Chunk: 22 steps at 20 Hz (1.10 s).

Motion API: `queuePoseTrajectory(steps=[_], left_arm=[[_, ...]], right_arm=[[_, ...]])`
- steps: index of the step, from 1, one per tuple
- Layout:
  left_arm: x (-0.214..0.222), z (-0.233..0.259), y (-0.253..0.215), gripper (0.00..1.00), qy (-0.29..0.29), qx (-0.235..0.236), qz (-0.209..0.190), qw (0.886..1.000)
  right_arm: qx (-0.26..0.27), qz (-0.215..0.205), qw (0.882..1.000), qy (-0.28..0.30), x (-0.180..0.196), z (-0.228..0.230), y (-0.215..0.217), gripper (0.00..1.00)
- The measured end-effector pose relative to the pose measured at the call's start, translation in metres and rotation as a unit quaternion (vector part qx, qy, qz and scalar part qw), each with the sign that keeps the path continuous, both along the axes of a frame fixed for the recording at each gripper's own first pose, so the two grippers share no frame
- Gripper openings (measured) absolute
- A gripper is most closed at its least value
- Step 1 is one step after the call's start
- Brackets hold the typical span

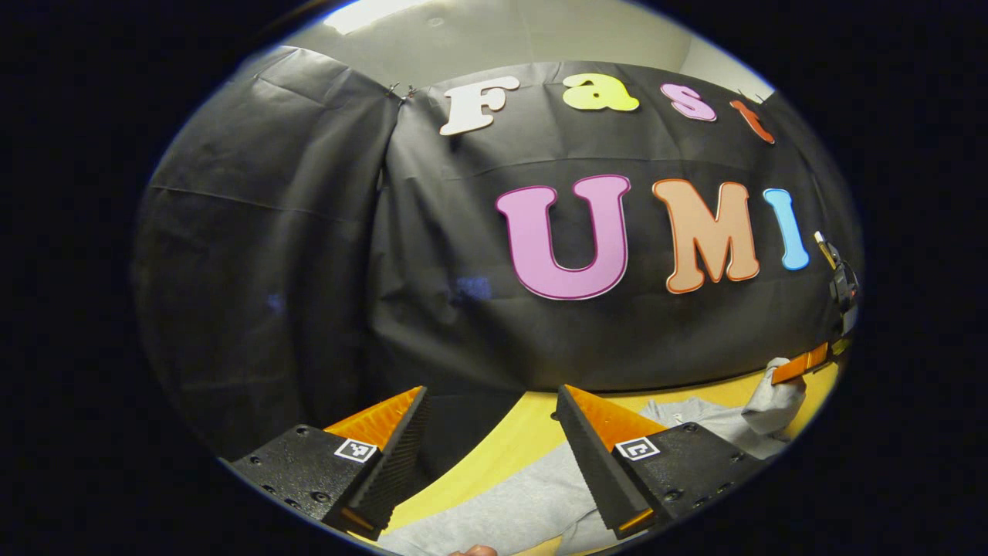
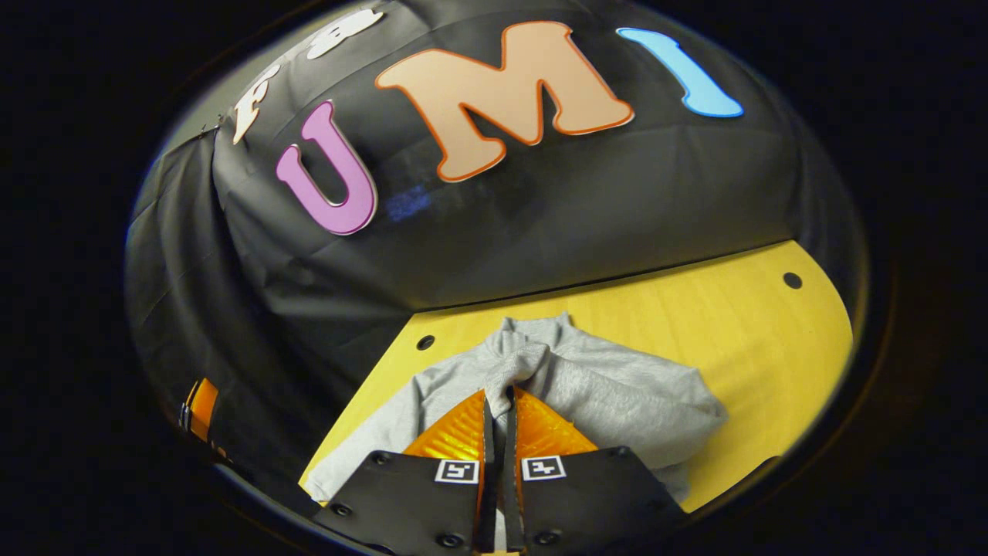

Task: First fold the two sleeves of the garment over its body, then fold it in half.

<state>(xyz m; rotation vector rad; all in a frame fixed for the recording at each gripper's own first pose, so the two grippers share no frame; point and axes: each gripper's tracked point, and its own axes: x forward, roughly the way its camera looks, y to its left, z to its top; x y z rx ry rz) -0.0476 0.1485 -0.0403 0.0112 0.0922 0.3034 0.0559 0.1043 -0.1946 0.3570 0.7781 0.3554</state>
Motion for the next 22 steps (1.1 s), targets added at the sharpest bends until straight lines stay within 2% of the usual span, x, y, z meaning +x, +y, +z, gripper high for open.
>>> queuePoseTrajectory(steps=[7,11,14,15,16,17,18,19,21,22], left_arm=[[-0.020,-0.013,0.032,0.96,0.014,0.006,0.028,0.999],[-0.037,-0.025,0.053,0.99,0.032,0.006,0.049,0.998],[-0.045,-0.033,0.065,0.96,0.040,0.007,0.059,0.997],[-0.046,-0.037,0.068,0.96,0.045,0.008,0.061,0.997],[-0.047,-0.043,0.071,0.96,0.050,0.006,0.061,0.997],[-0.048,-0.050,0.074,0.96,0.057,0.004,0.060,0.997],[-0.053,-0.060,0.076,0.96,0.066,0.002,0.059,0.996],[-0.055,-0.068,0.078,0.96,0.076,0.001,0.058,0.995],[-0.060,-0.087,0.079,0.99,0.094,-0.001,0.057,0.994],[-0.061,-0.095,0.079,0.96,0.103,-0.003,0.055,0.993]], right_arm=[[-0.009,0.073,0.995,0.064,-0.018,-0.053,0.086,0.06],[-0.010,0.057,0.992,0.113,-0.014,-0.090,0.112,0.06],[-0.003,0.030,0.990,0.140,-0.009,-0.104,0.122,0.06],[-0.001,0.026,0.989,0.145,-0.010,-0.106,0.124,0.09],[0.009,0.028,0.989,0.148,-0.010,-0.105,0.129,0.09],[0.023,0.034,0.988,0.147,-0.014,-0.101,0.140,0.15],[0.040,0.043,0.988,0.141,-0.015,-0.100,0.153,0.09],[0.059,0.055,0.988,0.132,-0.017,-0.085,0.160,0.10],[0.098,0.079,0.987,0.099,-0.020,-0.059,0.175,0.52],[0.105,0.087,0.987,0.080,-0.019,-0.050,0.180,0.73]])
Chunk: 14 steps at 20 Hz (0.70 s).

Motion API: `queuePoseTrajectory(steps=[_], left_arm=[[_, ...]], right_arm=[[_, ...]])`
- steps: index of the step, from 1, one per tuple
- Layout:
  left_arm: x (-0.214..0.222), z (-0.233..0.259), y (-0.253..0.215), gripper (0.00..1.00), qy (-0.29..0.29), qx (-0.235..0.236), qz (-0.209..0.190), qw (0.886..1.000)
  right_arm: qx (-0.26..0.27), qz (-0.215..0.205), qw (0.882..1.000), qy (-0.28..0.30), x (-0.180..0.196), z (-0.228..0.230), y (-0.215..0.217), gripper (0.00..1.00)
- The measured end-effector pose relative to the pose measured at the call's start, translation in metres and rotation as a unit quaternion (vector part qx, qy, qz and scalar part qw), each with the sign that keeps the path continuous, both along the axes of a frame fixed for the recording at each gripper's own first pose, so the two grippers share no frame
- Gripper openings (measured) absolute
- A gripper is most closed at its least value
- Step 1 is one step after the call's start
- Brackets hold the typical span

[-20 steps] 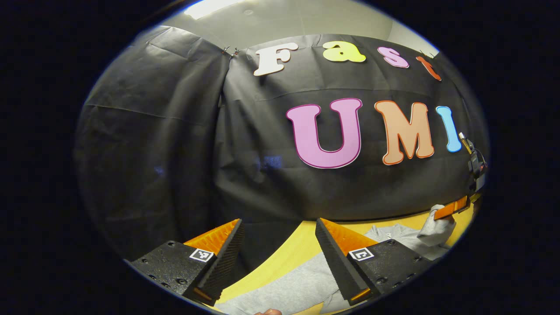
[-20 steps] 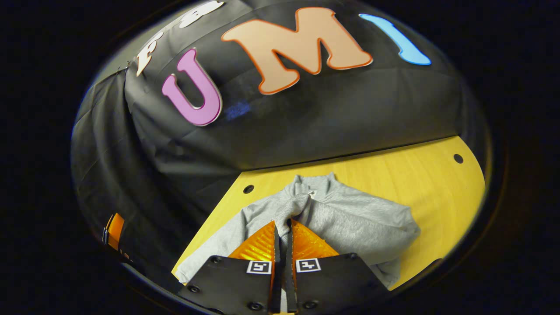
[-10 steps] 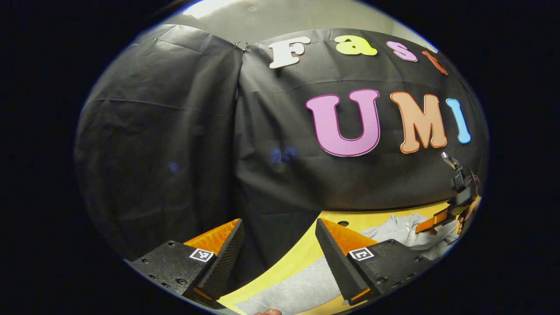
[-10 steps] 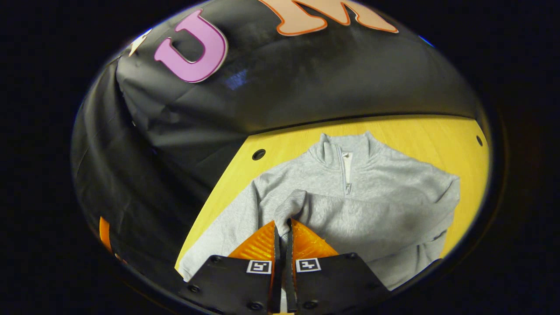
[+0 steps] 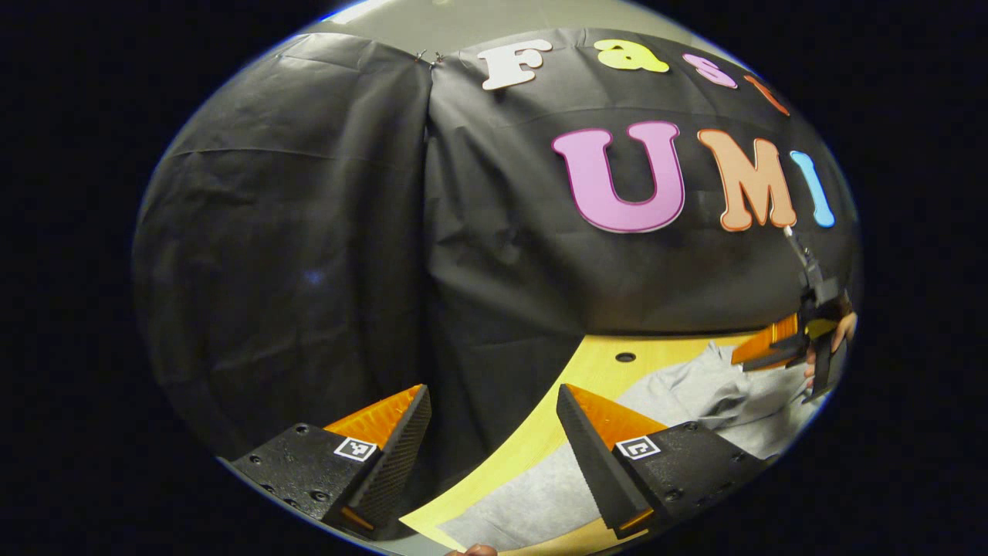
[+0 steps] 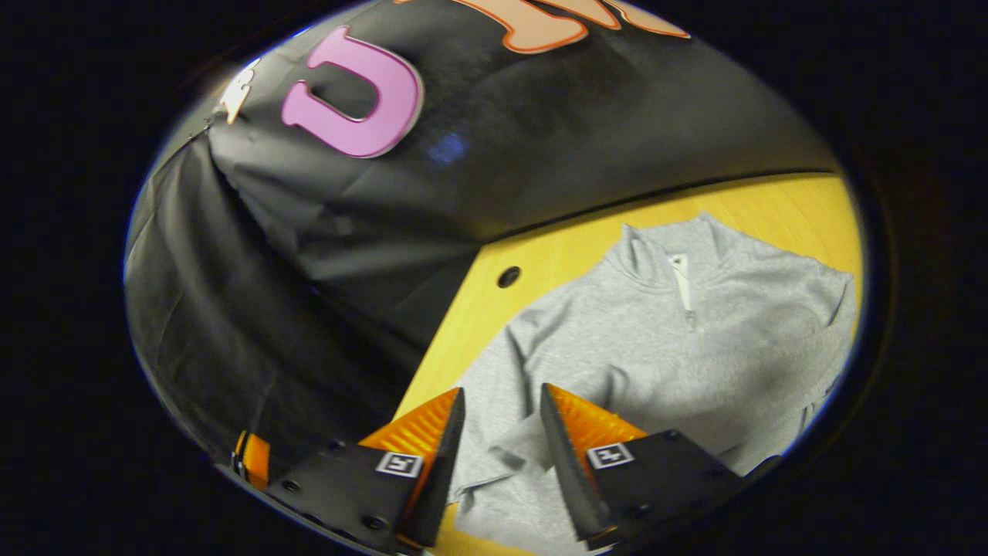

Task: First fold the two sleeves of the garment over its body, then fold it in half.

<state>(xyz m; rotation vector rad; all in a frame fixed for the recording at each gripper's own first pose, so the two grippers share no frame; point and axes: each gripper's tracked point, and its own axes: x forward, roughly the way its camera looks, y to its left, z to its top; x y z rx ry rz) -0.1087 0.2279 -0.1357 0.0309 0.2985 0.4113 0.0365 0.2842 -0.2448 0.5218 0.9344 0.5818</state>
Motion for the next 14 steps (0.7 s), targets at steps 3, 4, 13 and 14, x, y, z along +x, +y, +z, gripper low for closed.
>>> queuePoseTrajectory(steps=[3,4,13,14], left_arm=[[-0.006,-0.027,-0.002,0.96,0.027,-0.018,-0.006,0.999],[-0.010,-0.039,-0.003,0.99,0.039,-0.026,-0.009,0.999],[-0.059,-0.148,-0.006,0.97,0.161,-0.121,-0.016,0.979],[-0.064,-0.160,-0.005,0.97,0.173,-0.131,-0.011,0.976]], right_arm=[[-0.020,0.008,0.998,-0.055,0.002,0.008,-0.008,0.96],[-0.028,0.009,0.997,-0.066,0.003,0.012,-0.013,0.95],[-0.067,0.001,0.987,-0.144,0.002,0.044,-0.047,0.95],[-0.070,0.003,0.987,-0.145,-0.001,0.044,-0.051,0.95]])
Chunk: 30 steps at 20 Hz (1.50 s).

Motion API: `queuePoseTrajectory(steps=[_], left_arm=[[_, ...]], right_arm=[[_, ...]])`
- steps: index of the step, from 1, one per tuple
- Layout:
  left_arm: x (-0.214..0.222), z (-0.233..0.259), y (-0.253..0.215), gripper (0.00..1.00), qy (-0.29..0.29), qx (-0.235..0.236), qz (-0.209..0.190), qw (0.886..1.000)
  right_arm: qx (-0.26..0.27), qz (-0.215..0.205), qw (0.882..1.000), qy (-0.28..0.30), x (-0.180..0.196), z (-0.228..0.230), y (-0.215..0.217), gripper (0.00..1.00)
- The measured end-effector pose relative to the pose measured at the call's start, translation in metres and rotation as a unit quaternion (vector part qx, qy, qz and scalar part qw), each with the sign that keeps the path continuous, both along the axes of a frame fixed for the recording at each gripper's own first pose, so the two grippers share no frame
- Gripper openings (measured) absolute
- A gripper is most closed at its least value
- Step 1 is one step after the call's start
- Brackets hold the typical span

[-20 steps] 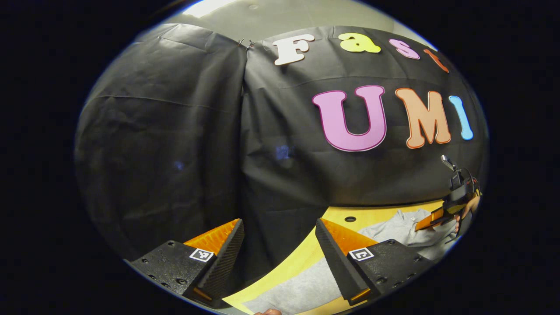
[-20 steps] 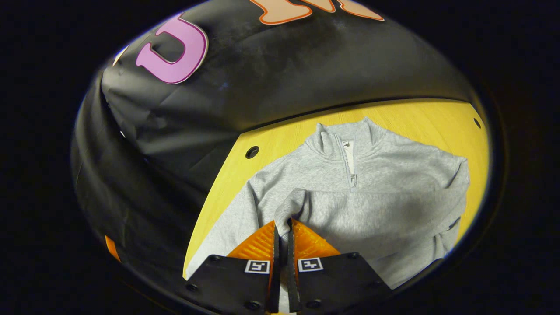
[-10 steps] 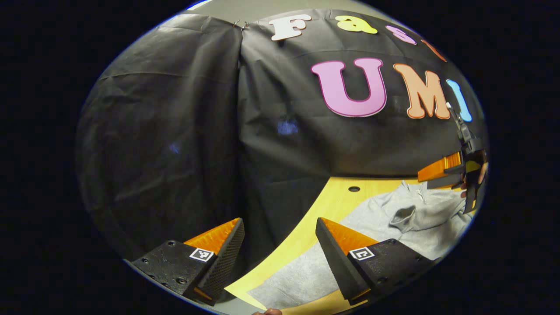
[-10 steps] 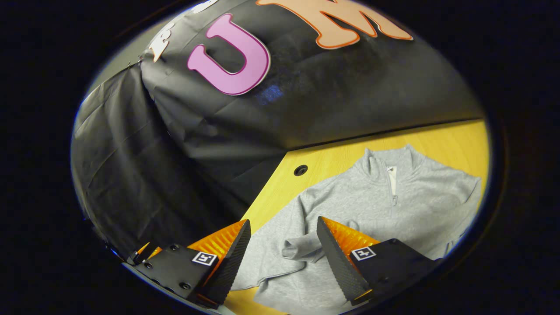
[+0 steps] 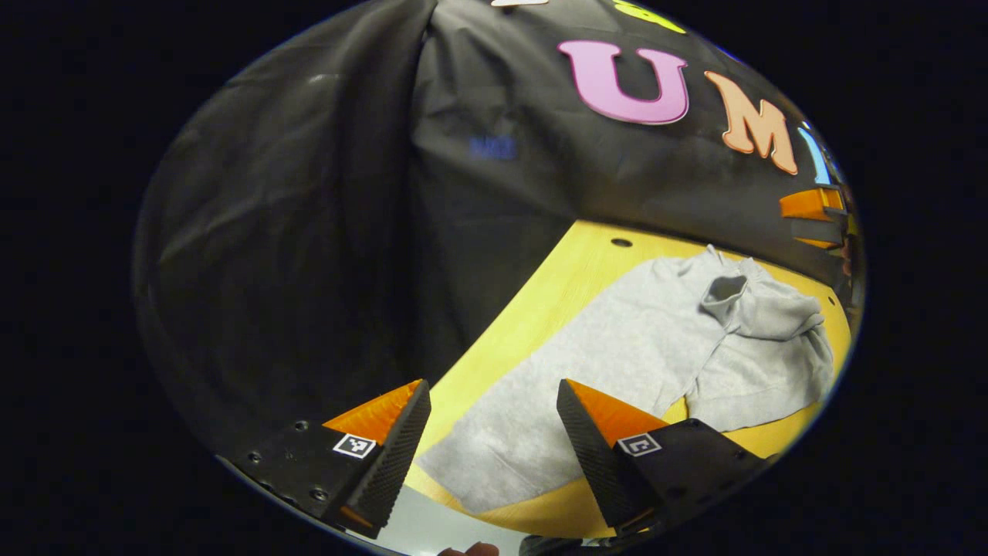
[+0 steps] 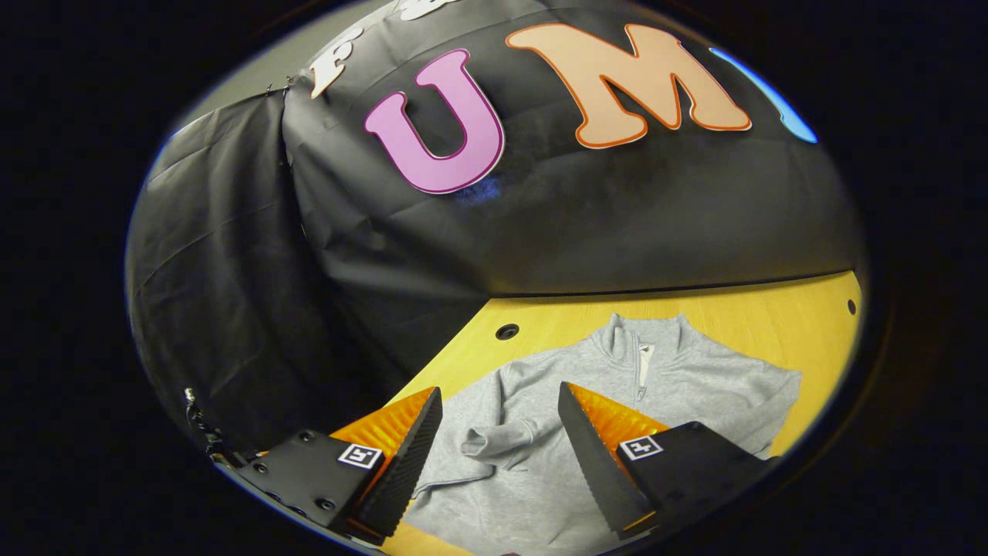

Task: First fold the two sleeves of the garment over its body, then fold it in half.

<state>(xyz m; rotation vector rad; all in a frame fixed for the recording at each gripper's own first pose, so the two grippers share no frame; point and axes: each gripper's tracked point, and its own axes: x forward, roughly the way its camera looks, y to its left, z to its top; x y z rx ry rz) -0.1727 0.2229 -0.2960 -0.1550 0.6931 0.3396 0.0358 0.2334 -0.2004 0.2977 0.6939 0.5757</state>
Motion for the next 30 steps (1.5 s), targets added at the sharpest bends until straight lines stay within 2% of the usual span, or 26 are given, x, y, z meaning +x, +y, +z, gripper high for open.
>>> queuePoseTrajectory(steps=[7,12,13,18,19,21,25,30], left_arm=[[-0.018,-0.053,-0.005,0.97,0.060,-0.065,0.026,0.996],[-0.012,-0.056,-0.007,0.97,0.064,-0.038,-0.002,0.997],[-0.013,-0.053,-0.009,0.88,0.068,-0.042,-0.003,0.997],[-0.004,-0.056,-0.016,0.12,0.078,-0.044,-0.001,0.996],[-0.002,-0.056,-0.014,0.02,0.084,-0.048,0.008,0.995],[0.004,-0.049,-0.016,0.00,0.084,-0.062,0.021,0.994],[0.034,-0.017,-0.005,0.00,0.058,-0.034,0.006,0.998],[0.088,0.038,-0.002,0.00,0.002,-0.022,-0.003,1.000]], right_arm=[[-0.023,-0.006,1.000,-0.003,-0.014,-0.002,-0.032,0.96],[-0.032,-0.021,0.999,-0.022,-0.012,0.009,-0.054,0.95],[-0.032,-0.024,0.999,-0.023,-0.014,0.010,-0.058,0.96],[-0.046,-0.034,0.998,-0.036,-0.019,0.012,-0.082,0.96],[-0.049,-0.035,0.997,-0.038,-0.021,0.013,-0.087,0.96],[-0.057,-0.037,0.997,-0.044,-0.025,0.015,-0.098,0.96],[-0.067,-0.047,0.995,-0.055,-0.033,0.018,-0.117,0.96],[-0.075,-0.052,0.994,-0.054,-0.045,0.016,-0.136,0.96]])
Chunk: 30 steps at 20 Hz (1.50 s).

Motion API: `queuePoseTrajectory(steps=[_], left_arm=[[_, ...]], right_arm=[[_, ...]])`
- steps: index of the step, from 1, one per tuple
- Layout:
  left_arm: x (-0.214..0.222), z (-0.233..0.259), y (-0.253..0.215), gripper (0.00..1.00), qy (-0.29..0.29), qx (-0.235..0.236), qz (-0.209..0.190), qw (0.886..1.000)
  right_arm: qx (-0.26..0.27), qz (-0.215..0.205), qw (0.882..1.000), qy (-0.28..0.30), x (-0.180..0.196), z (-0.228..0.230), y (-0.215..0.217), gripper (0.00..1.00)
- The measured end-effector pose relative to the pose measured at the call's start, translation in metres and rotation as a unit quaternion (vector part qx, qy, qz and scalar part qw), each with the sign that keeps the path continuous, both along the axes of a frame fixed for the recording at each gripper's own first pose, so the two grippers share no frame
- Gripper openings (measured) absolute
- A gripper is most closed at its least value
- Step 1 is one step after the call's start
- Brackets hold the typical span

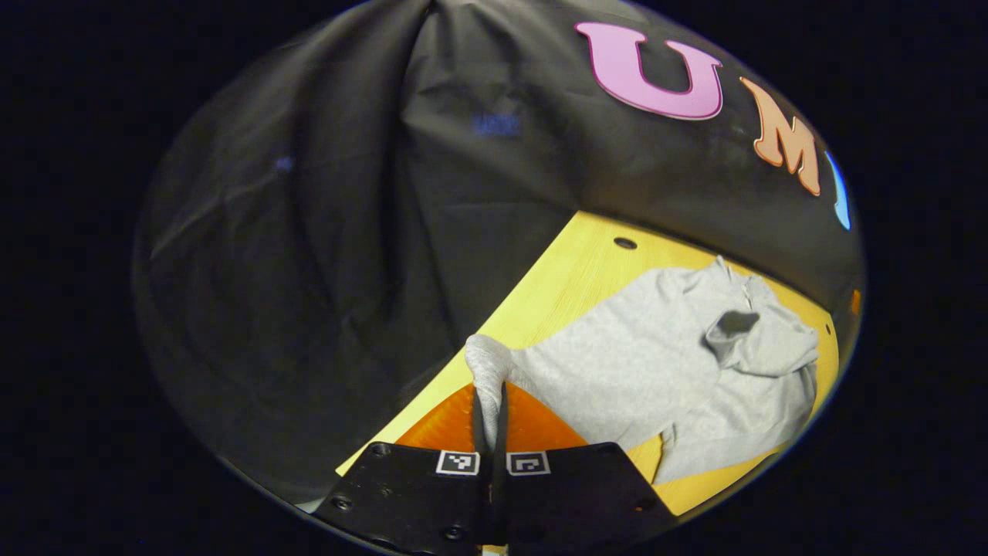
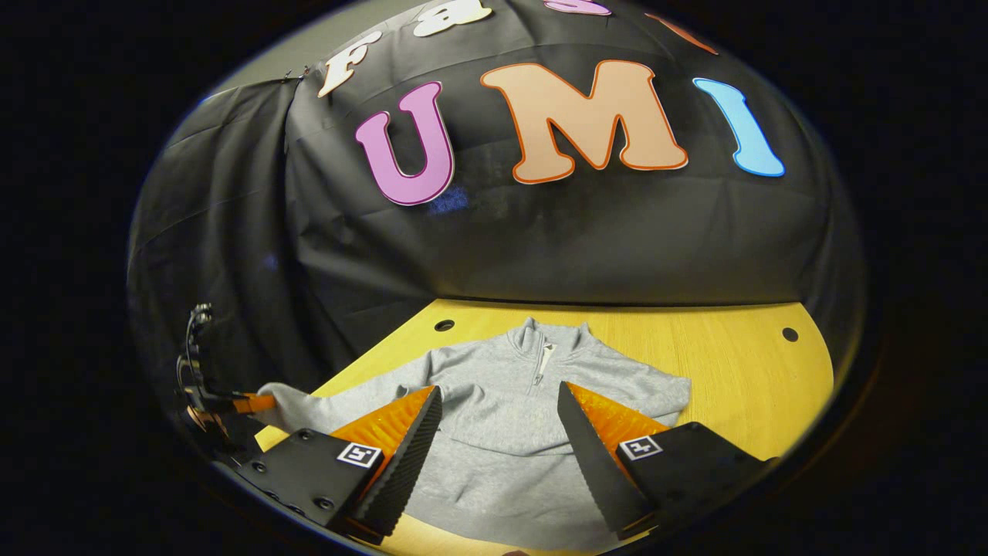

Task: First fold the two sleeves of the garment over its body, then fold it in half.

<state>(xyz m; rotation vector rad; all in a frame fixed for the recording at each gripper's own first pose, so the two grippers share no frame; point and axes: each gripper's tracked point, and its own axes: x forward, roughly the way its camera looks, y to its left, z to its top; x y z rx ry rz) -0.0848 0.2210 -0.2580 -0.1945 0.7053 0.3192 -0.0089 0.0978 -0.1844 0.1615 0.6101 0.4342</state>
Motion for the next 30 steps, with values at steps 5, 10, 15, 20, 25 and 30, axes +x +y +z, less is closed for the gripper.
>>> queuePoseTrajectory(steps=[5,10,15,20,25,30], left_arm=[[0.055,0.066,-0.018,0.00,-0.063,0.028,-0.042,0.997],[0.103,0.116,-0.068,0.00,-0.111,0.025,-0.095,0.989],[0.143,0.152,-0.156,0.00,-0.152,0.021,-0.183,0.971],[0.166,0.165,-0.253,0.00,-0.162,0.004,-0.262,0.951],[0.173,0.165,-0.327,0.00,-0.157,-0.010,-0.317,0.935],[0.175,0.155,-0.397,0.00,-0.146,-0.031,-0.363,0.920]], right_arm=[[-0.001,-0.021,1.000,0.001,-0.010,0.001,-0.027,0.96],[-0.007,-0.044,0.999,-0.001,-0.020,0.005,-0.057,0.96],[-0.014,-0.066,0.998,0.006,-0.034,0.003,-0.088,0.96],[-0.019,-0.095,0.995,0.009,-0.045,0.002,-0.122,0.96],[-0.026,-0.124,0.992,0.014,-0.060,0.000,-0.162,0.91],[-0.033,-0.145,0.989,0.019,-0.074,-0.001,-0.192,0.95]])
